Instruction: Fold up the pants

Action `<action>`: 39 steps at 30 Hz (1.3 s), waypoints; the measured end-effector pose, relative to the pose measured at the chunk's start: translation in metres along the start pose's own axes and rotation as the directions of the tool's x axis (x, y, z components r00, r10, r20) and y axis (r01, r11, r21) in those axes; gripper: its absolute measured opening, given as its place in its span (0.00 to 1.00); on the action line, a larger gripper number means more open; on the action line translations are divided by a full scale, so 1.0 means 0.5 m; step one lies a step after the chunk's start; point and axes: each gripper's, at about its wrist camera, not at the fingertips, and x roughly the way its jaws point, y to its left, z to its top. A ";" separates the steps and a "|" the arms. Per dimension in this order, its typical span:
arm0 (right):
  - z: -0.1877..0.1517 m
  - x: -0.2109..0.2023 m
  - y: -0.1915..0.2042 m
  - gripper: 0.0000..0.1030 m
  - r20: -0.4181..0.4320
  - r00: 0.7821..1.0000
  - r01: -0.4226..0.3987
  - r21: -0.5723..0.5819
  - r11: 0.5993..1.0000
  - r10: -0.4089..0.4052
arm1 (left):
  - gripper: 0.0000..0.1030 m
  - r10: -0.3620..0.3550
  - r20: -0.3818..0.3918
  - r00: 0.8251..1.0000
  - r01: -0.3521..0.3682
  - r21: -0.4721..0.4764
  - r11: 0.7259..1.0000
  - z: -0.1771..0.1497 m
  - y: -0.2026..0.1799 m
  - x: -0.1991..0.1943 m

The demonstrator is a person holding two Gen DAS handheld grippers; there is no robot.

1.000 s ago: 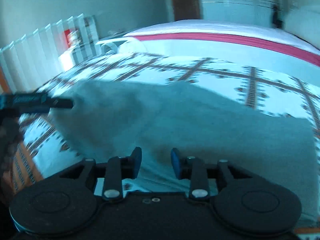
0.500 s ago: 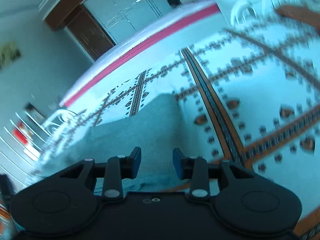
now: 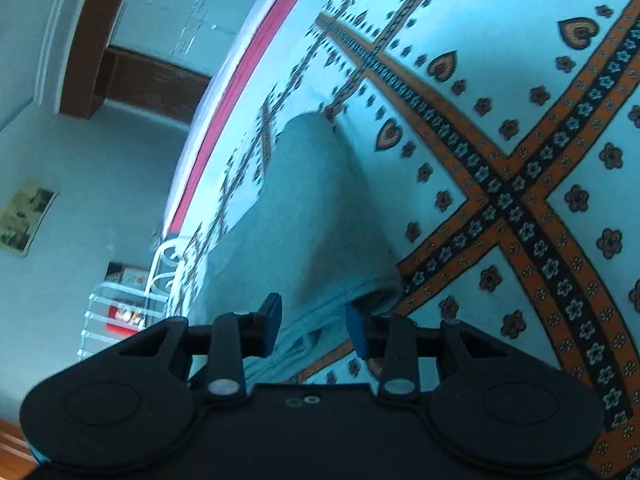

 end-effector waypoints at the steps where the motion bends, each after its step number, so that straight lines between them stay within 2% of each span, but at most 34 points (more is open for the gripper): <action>1: 0.002 0.004 -0.005 0.28 0.004 1.000 -0.002 0.024 1.000 0.002 | 0.32 -0.001 0.003 1.000 0.001 -0.001 1.000 0.000 0.000 -0.001; 3: 0.005 0.010 -0.017 0.28 0.020 0.999 -0.028 0.062 0.998 0.026 | 0.32 -0.001 0.007 1.000 0.001 0.003 1.000 0.000 -0.002 -0.001; 6: -0.001 0.001 -0.026 0.26 0.106 0.991 -0.092 0.081 0.992 0.084 | 0.31 -0.001 0.014 1.000 0.001 0.009 1.000 -0.002 -0.005 -0.002; 7: -0.004 -0.004 -0.014 0.12 0.133 0.990 -0.059 0.034 0.998 0.054 | 0.27 -0.003 0.025 1.000 0.002 0.027 1.000 -0.003 -0.011 -0.004; 8: -0.010 -0.013 0.002 0.03 0.185 0.983 0.019 -0.030 0.999 -0.013 | 0.24 -0.015 0.035 0.999 0.014 0.048 0.999 -0.005 -0.018 -0.006; 9: -0.017 -0.024 0.008 0.03 0.232 0.972 0.041 -0.056 0.998 -0.027 | 0.24 -0.012 0.034 0.999 0.009 0.071 0.997 -0.007 -0.026 -0.005; 10: -0.020 -0.029 0.007 0.03 0.246 0.969 0.038 -0.045 0.998 -0.026 | 0.24 0.032 0.015 0.999 -0.033 0.105 0.994 -0.011 -0.035 0.003; 11: -0.021 -0.025 0.005 0.03 0.233 0.972 0.053 -0.042 0.998 -0.042 | 0.24 0.066 0.002 0.998 -0.066 0.135 0.989 -0.018 -0.040 0.012; 13: -0.014 -0.006 -0.007 0.00 0.178 0.977 0.129 -0.033 0.991 -0.121 | 0.24 0.079 0.011 0.997 -0.079 0.150 0.985 -0.016 -0.045 0.012; 15: -0.010 -0.011 -0.024 0.01 0.169 0.982 0.084 0.026 0.996 -0.087 | 0.24 0.069 0.015 0.998 -0.070 0.138 0.988 -0.013 -0.045 0.005; 17: -0.009 -0.026 -0.006 0.07 0.154 0.984 0.091 0.005 0.996 -0.091 | 0.24 0.055 0.022 0.998 -0.057 0.106 0.993 -0.006 -0.038 -0.015; 18: -0.013 -0.043 0.012 0.10 0.170 0.981 0.102 -0.041 0.994 -0.093 | 0.24 0.061 0.043 0.997 -0.065 0.104 0.992 -0.004 -0.036 -0.030; 19: -0.019 -0.059 0.034 0.17 0.191 0.978 0.104 -0.110 0.989 -0.082 | 0.24 0.083 0.077 0.994 -0.092 0.118 0.989 -0.001 -0.037 -0.046; 21: -0.030 -0.076 0.080 0.21 0.224 0.973 0.123 -0.257 0.959 -0.065 | 0.24 0.107 0.134 0.985 -0.128 0.156 0.979 0.006 -0.039 -0.062; 23: -0.036 -0.071 0.110 0.24 0.249 0.968 0.139 -0.381 0.914 -0.044 | 0.24 0.095 0.108 0.990 -0.112 0.162 0.980 0.013 -0.033 -0.042; 24: -0.033 -0.058 0.117 0.26 0.244 0.968 0.159 -0.414 0.896 -0.060 | 0.24 0.102 0.072 0.992 -0.114 0.174 0.978 0.012 -0.031 -0.022; 25: -0.027 -0.041 0.113 0.27 0.232 0.966 0.204 -0.430 0.879 -0.111 | 0.24 0.129 0.029 0.991 -0.132 0.195 0.972 0.007 -0.031 0.002; 26: -0.023 -0.013 0.108 0.26 0.205 0.958 0.273 -0.440 0.855 -0.201 | 0.24 0.138 0.031 0.990 -0.141 0.207 0.968 0.002 -0.032 0.013; 27: -0.020 0.013 0.101 0.21 0.159 0.948 0.317 -0.450 0.835 -0.274 | 0.24 0.136 0.045 0.990 -0.143 0.200 0.969 0.008 -0.036 0.012; 29: -0.021 0.006 0.115 0.22 0.187 0.948 0.316 -0.467 0.826 -0.258 | 0.24 0.086 0.080 0.993 -0.099 0.177 0.979 0.025 -0.042 -0.004; 31: -0.025 -0.014 0.147 0.26 0.233 0.954 0.286 -0.517 0.807 -0.189 | 0.24 0.044 0.133 0.990 -0.069 0.194 0.979 0.039 -0.053 -0.008; 34: -0.014 0.005 0.185 0.26 0.287 0.944 0.312 -0.616 0.723 -0.163 | 0.24 0.018 0.159 0.987 -0.059 0.255 0.965 0.061 -0.075 0.021; 36: 0.004 0.026 0.202 0.27 0.318 0.934 0.338 -0.642 0.688 -0.162 | 0.24 0.003 0.157 0.988 -0.040 0.236 0.971 0.072 -0.081 0.045; 39: 0.034 0.062 0.200 0.27 0.328 0.927 0.359 -0.641 0.678 -0.181 | 0.24 0.088 0.093 0.992 -0.107 0.230 0.967 0.069 -0.080 0.103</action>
